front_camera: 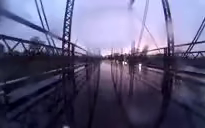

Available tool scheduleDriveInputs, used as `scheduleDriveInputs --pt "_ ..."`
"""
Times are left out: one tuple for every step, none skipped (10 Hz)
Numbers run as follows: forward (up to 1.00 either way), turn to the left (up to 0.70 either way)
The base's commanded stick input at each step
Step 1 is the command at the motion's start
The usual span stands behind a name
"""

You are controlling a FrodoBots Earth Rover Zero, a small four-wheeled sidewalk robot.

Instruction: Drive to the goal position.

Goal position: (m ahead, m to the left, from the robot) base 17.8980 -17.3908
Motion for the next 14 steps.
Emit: scheduleDriveInputs --pt "0.7 0.0" --pt "0.7 0.0" --pt "0.7 0.0" --pt "0.7 0.0" --pt "0.7 0.0" --pt "0.7 0.0" --pt "0.7 0.0" --pt "0.7 0.0" --pt "0.7 0.0" --pt "0.7 0.0" --pt "0.7 0.0" --pt "0.7 0.0" --pt "0.7 0.0" --pt "0.7 0.0"
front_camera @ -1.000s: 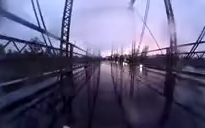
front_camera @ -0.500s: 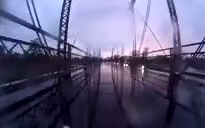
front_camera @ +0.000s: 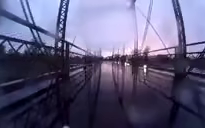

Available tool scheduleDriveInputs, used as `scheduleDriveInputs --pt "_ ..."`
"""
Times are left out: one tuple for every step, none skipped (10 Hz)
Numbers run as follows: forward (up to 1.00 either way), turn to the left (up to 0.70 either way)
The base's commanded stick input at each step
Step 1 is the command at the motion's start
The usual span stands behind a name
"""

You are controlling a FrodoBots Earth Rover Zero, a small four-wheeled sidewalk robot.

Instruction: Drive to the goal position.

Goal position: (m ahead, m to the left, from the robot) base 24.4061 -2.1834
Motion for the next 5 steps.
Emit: scheduleDriveInputs --pt "0.7 0.0" --pt "0.7 0.0" --pt "0.7 0.0" --pt "0.7 0.0" --pt "0.7 0.0"
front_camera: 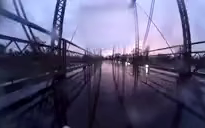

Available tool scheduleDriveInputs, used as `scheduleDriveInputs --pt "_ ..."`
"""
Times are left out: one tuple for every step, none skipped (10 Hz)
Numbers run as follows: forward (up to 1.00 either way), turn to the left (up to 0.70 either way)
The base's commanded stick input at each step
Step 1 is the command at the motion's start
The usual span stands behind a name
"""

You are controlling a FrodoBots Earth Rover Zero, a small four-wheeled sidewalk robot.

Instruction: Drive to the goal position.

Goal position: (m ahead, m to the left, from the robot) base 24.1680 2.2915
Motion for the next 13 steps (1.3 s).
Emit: scheduleDriveInputs --pt "0.7 0.0" --pt "0.7 0.0" --pt "0.7 0.0" --pt "0.7 0.0" --pt "0.7 0.0" --pt "0.7 0.0" --pt "0.7 0.0" --pt "0.7 0.0" --pt "0.7 0.0" --pt "0.7 0.0" --pt "0.7 0.0" --pt "0.7 0.0" --pt "0.7 0.0"
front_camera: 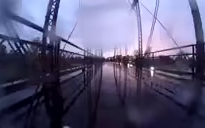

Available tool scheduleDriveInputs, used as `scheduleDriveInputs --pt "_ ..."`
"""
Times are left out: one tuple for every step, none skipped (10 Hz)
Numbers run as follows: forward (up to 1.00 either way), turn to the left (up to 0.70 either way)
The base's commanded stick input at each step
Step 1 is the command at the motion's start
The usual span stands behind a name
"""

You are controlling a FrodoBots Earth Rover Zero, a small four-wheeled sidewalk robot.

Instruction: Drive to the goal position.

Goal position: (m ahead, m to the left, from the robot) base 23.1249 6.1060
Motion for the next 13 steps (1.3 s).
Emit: scheduleDriveInputs --pt "0.7 0.0" --pt "0.7 0.0" --pt "0.7 0.0" --pt "0.7 0.0" --pt "0.7 0.0" --pt "0.7 0.0" --pt "0.7 0.0" --pt "0.7 0.0" --pt "0.7 0.0" --pt "0.7 0.0" --pt "0.7 0.0" --pt "0.7 0.0" --pt "0.7 0.0"
